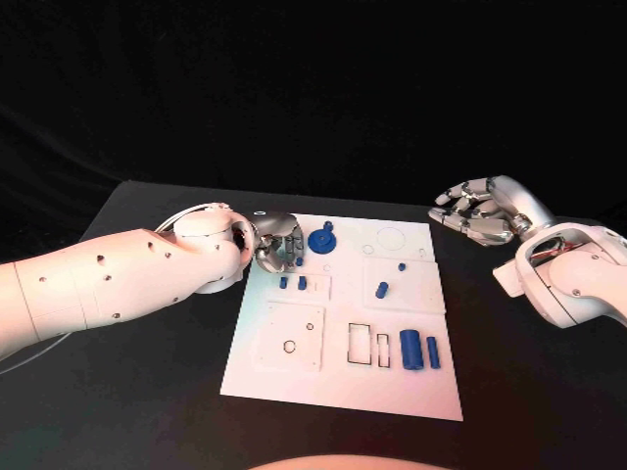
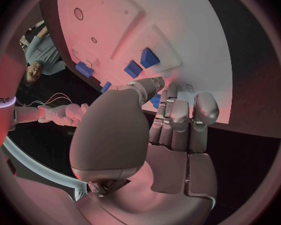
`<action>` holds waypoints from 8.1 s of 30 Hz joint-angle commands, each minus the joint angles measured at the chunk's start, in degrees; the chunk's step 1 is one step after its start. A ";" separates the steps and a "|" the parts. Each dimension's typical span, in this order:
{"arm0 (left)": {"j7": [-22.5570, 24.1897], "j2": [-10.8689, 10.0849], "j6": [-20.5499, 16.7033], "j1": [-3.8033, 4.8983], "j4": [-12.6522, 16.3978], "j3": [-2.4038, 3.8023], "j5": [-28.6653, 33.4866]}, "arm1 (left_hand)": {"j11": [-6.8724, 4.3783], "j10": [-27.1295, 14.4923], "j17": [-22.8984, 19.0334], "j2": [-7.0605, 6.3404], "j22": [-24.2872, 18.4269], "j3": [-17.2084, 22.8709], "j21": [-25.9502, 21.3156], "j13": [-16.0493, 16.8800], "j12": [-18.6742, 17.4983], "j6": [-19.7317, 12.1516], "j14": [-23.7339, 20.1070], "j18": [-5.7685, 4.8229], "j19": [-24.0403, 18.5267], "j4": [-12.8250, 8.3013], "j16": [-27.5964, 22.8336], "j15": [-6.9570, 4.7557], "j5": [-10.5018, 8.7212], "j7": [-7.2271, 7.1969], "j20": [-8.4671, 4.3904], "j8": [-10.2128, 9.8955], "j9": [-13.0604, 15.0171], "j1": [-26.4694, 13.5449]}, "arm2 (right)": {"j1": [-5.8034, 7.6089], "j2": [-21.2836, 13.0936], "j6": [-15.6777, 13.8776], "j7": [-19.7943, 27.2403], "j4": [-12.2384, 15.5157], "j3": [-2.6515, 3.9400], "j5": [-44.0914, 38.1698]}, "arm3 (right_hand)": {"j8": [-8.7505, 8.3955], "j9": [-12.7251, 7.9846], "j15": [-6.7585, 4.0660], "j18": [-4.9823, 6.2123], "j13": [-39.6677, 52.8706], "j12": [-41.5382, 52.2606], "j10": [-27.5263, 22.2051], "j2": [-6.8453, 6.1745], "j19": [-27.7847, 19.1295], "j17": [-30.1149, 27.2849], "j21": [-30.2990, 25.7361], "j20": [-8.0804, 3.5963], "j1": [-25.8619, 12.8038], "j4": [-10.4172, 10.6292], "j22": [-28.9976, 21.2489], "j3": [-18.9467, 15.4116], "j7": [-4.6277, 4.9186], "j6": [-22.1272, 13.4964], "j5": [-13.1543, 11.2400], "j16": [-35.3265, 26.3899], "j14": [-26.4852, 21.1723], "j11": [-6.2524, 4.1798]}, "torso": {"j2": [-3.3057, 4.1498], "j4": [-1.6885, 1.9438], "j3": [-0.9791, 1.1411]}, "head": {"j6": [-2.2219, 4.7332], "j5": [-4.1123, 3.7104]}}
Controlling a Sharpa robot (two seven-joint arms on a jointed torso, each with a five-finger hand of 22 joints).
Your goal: Assemble the parts on the task board
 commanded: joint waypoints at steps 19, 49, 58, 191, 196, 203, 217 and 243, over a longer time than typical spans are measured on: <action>16.81 -9.03 -12.62 0.72 6.69 1.55 36.58 | 2.74 -11.90 -21.54 1.39 -14.07 -13.25 -15.81 -0.56 0.69 -1.14 -13.98 3.51 -13.48 4.39 -9.54 2.20 0.38 1.26 2.15 -1.79 -0.07 1.35 | -1.70 1.85 20.92 -7.53 -0.49 -0.05 -36.06 | -2.56 -1.65 0.49 -1.79 -18.81 -22.43 2.45 -6.29 6.67 10.86 11.12 0.41 9.50 -0.46 8.06 11.00 -0.19 4.02 -6.75 7.22 4.62 1.10 | -0.05 -0.08 0.03 | 0.84 -3.17; 30.63 -12.55 -9.55 0.67 10.21 1.21 74.61 | 2.01 -7.40 -25.01 2.25 -17.55 -6.70 -20.12 -0.27 5.69 1.89 -16.07 4.45 -16.99 4.95 -11.94 1.54 0.33 1.13 1.63 -1.25 0.03 4.76 | -3.99 9.55 19.50 -10.60 -4.79 -0.15 -44.08 | -3.53 -1.67 0.40 -3.90 -23.94 -26.08 7.51 -5.77 11.29 17.97 22.45 0.43 10.27 -2.94 15.68 19.99 -0.14 8.04 -8.75 13.15 6.49 0.89 | 0.11 0.03 -0.12 | 0.46 -5.02; 30.38 -12.51 -9.49 0.66 10.12 1.18 74.73 | 1.97 -7.34 -25.10 2.23 -17.56 -6.58 -20.14 -0.28 5.77 1.97 -16.06 4.45 -16.96 4.91 -12.01 1.49 0.33 1.12 1.58 -1.23 0.04 4.78 | -4.45 10.44 21.77 -10.77 -5.72 -0.21 -44.00 | -3.29 -1.28 0.12 -4.30 -24.37 -26.38 9.21 -5.66 12.05 18.28 24.44 0.21 9.28 -4.30 16.96 21.35 -0.52 9.28 -8.72 13.47 6.52 0.46 | -0.01 -0.03 -0.07 | 0.14 -5.00; 28.45 -9.82 -11.03 0.52 8.53 0.86 76.98 | 2.46 -8.56 -26.14 1.79 -17.72 -5.46 -20.50 -0.74 5.83 1.05 -16.28 4.34 -16.86 4.65 -12.88 1.78 0.37 1.68 1.57 -1.98 -0.19 4.26 | -13.04 20.11 13.94 -11.46 4.29 -0.56 -45.14 | -1.90 0.77 -0.73 -5.37 -23.98 -27.55 12.50 -3.09 14.25 17.46 29.40 -0.57 6.51 -9.28 19.89 24.17 -1.48 11.73 -9.33 13.13 6.45 -0.50 | 0.00 0.03 -0.14 | -2.60 3.23; 28.43 -9.84 -11.04 0.52 8.53 0.86 76.98 | 2.46 -8.56 -26.14 1.79 -17.72 -5.46 -20.50 -0.74 5.83 1.05 -16.28 4.34 -16.86 4.65 -12.88 1.78 0.37 1.68 1.57 -1.98 -0.19 4.26 | -13.07 20.34 14.44 -11.70 4.08 -0.57 -45.30 | -1.90 0.77 -0.73 -5.37 -23.98 -27.55 12.50 -3.09 14.25 17.46 29.40 -0.57 6.51 -9.28 19.89 24.17 -1.48 11.73 -9.33 13.13 6.45 -0.50 | 0.01 0.04 -0.16 | -2.60 3.24; 28.41 -9.84 -11.04 0.53 8.55 0.86 76.98 | 2.46 -8.56 -26.14 1.79 -17.72 -5.46 -20.50 -0.74 5.83 1.05 -16.28 4.34 -16.86 4.65 -12.88 1.78 0.37 1.68 1.57 -1.98 -0.19 4.26 | -13.08 20.77 15.47 -12.04 3.84 -0.63 -45.82 | -1.92 0.79 -0.72 -5.36 -23.98 -27.60 12.49 -3.08 14.22 17.47 29.35 -0.56 6.40 -9.29 19.87 24.17 -1.48 11.68 -9.41 13.14 6.46 -0.50 | -0.01 0.03 -0.14 | -2.59 3.26; 28.39 -9.92 -11.16 0.53 8.54 0.86 76.99 | 2.46 -8.56 -26.14 1.79 -17.72 -5.46 -20.50 -0.74 5.83 1.05 -16.28 4.34 -16.86 4.65 -12.88 1.78 0.37 1.68 1.57 -1.98 -0.19 4.26 | -13.09 21.07 16.10 -12.53 3.86 -0.78 -46.29 | -2.61 0.86 -0.49 -5.26 -24.04 -28.75 11.94 -4.06 13.98 16.94 28.95 -0.38 3.88 -9.19 19.79 23.35 -1.23 10.62 -8.34 12.85 6.35 -0.18 | -0.04 -0.02 -0.09 | -2.55 3.31; 28.27 -10.55 -11.04 0.52 8.32 0.74 77.14 | 2.42 -8.63 -26.35 1.74 -17.80 -5.29 -20.66 -0.79 6.01 1.07 -16.33 4.37 -16.88 4.49 -13.03 1.75 0.40 1.63 1.59 -1.98 -0.16 4.24 | -8.49 7.88 10.79 -13.55 12.98 0.55 -44.31 | -6.76 -0.93 1.32 -4.46 -24.85 -30.99 6.48 -7.47 12.22 15.35 25.47 1.32 0.52 -8.05 18.44 21.71 0.66 5.12 -9.58 11.96 5.82 1.92 | -0.18 -0.22 -0.16 | -1.39 2.15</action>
